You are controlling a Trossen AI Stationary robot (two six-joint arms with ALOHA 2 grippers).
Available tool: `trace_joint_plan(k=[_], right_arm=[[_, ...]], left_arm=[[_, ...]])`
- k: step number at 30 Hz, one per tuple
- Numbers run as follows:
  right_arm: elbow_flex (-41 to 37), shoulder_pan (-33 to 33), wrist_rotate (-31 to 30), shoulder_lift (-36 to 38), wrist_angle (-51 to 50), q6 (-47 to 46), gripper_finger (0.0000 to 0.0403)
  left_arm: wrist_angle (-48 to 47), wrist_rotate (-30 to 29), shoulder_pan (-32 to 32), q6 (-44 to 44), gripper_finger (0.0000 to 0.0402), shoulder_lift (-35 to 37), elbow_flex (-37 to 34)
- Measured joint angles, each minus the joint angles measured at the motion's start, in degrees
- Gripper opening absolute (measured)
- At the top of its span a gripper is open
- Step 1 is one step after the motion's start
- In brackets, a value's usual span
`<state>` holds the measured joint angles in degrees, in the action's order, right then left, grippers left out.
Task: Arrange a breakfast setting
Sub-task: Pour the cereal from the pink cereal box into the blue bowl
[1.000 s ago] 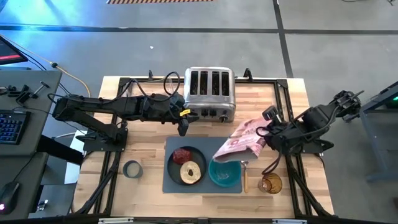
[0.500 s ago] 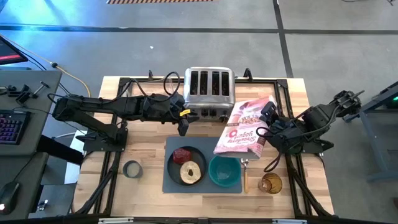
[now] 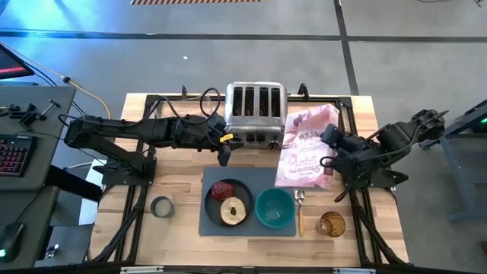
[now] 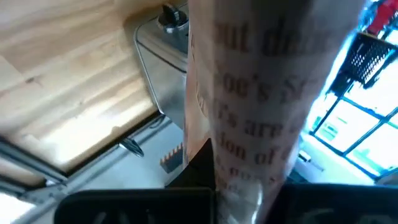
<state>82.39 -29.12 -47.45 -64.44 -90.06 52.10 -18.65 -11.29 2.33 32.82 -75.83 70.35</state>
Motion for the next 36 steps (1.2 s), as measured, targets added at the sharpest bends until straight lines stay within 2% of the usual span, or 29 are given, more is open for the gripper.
trace_joint_plan(k=[7,20,36], right_arm=[[0.0,0.0,-2.1,-0.9,0.1,5.4,0.0000],[0.0,-1.7,-2.1,-4.4,0.8,8.9,0.0000],[0.0,-8.9,-10.1,-11.2,2.2,9.5,0.0000]], left_arm=[[0.0,-1.6,0.0,0.2,0.0090,0.0,0.0],[0.1,-3.3,-0.1,0.1,0.0090,0.0,0.0],[0.1,-3.3,-0.1,0.1,0.0090,0.0,0.0]])
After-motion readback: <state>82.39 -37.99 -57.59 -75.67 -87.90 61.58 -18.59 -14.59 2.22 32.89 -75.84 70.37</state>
